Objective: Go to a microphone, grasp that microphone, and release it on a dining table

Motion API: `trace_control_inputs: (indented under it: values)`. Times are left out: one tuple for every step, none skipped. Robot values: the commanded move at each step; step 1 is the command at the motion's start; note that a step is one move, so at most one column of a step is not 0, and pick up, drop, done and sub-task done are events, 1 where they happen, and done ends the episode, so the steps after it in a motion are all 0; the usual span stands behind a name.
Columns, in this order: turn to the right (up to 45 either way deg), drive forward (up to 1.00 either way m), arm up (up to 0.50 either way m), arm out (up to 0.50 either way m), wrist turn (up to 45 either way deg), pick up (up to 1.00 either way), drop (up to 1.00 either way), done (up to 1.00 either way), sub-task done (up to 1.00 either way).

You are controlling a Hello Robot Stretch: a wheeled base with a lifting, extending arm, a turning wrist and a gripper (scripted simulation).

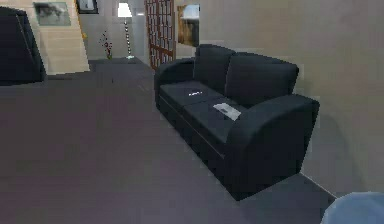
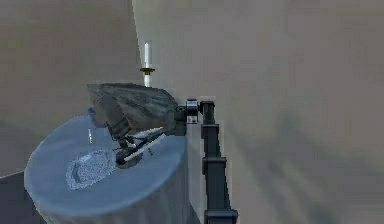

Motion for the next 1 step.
trace_control_inputs:
  values:
    - [0.0,0.0,0.0,0.0,0.0,0.0,0.0,1.0,0.0]
